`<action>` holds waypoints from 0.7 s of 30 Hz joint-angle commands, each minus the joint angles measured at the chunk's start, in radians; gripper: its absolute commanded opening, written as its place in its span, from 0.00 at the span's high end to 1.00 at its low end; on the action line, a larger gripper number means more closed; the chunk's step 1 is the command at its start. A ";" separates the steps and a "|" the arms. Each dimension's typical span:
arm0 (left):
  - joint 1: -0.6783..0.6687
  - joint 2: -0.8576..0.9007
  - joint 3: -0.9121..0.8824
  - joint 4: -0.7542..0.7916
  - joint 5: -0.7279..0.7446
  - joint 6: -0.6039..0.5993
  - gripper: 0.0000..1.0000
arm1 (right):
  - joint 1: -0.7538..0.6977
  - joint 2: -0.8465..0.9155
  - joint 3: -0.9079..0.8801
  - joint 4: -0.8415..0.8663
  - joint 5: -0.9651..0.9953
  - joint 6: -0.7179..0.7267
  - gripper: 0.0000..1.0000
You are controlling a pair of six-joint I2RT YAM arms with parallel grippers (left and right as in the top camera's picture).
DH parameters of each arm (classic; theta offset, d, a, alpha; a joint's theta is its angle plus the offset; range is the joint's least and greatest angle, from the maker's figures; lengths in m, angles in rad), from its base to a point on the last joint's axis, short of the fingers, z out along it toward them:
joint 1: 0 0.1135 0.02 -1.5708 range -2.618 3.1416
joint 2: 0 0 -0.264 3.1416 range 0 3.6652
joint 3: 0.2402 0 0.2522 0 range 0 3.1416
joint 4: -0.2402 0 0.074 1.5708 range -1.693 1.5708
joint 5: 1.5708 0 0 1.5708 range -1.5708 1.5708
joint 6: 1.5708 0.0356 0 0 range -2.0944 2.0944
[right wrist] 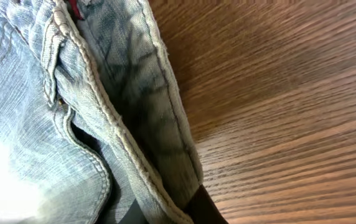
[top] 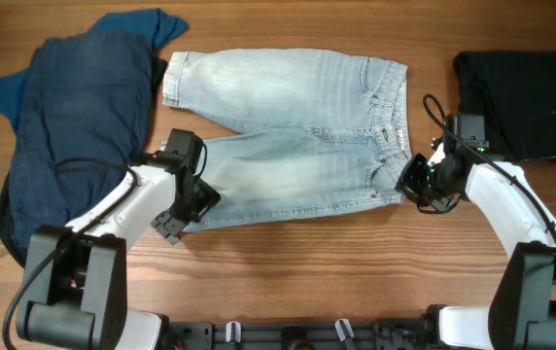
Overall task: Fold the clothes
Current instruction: 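Grasp the near edge of the jeans with both grippers, then fold the near edge of the jeans away over the far half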
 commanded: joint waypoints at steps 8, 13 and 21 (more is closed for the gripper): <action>0.000 0.105 -0.069 0.079 -0.084 0.000 0.96 | -0.017 -0.014 0.028 0.005 0.065 -0.019 0.96; 0.008 0.055 -0.022 0.014 -0.067 0.002 0.96 | -0.017 -0.054 0.029 -0.008 0.027 -0.016 0.96; 0.008 -0.446 0.046 -0.255 -0.066 0.027 0.96 | -0.017 -0.425 0.029 -0.196 0.032 0.067 0.96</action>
